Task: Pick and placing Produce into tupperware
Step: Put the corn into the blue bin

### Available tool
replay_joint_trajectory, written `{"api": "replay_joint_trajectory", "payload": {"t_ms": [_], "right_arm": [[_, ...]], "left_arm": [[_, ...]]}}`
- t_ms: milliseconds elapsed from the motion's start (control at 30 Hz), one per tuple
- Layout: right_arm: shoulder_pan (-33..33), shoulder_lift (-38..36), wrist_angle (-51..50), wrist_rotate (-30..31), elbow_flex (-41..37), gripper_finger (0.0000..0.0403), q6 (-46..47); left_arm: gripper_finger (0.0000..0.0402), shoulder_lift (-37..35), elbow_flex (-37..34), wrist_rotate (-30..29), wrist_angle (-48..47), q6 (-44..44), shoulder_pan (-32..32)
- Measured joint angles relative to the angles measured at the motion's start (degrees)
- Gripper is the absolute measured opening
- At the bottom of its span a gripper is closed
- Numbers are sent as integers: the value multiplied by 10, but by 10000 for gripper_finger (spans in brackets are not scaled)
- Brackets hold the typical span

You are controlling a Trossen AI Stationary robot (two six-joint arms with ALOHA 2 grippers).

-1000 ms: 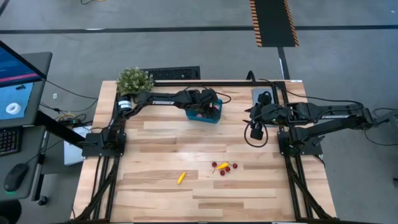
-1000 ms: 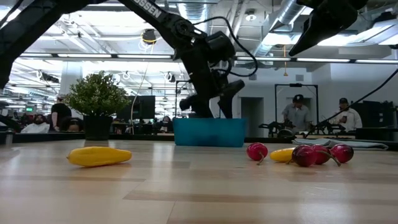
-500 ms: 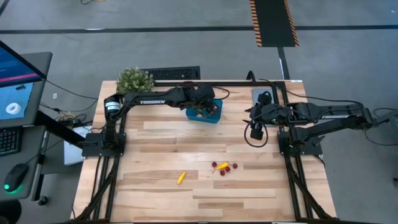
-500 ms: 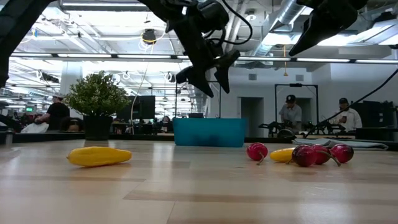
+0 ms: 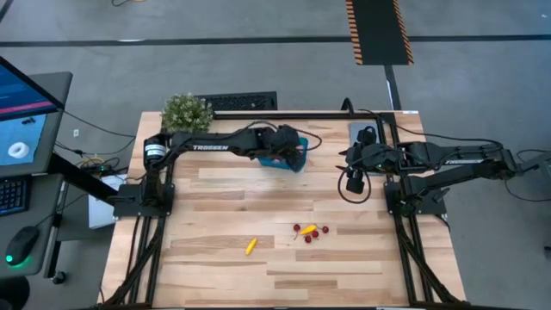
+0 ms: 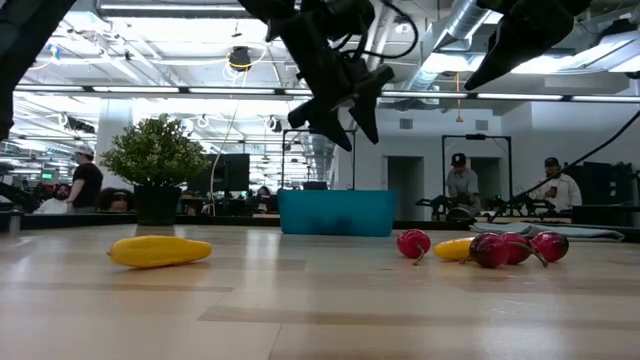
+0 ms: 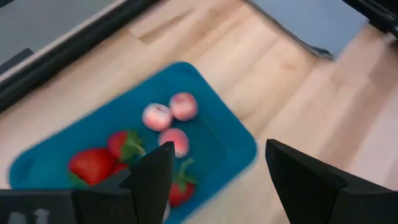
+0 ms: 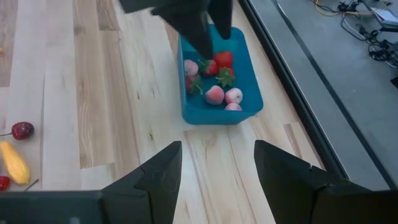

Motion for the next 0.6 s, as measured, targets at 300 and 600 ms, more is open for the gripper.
{"api": "replay_joint_trajectory", "payload": {"t_ms": [300,600], "right_arm": [[0,0,0,0,0,225,0],[0,0,3,0,0,225,0]], "left_arm": [[242,0,0,2,-16,-33,-80],[242,4,0,-39,-31,-95,-180]]}}
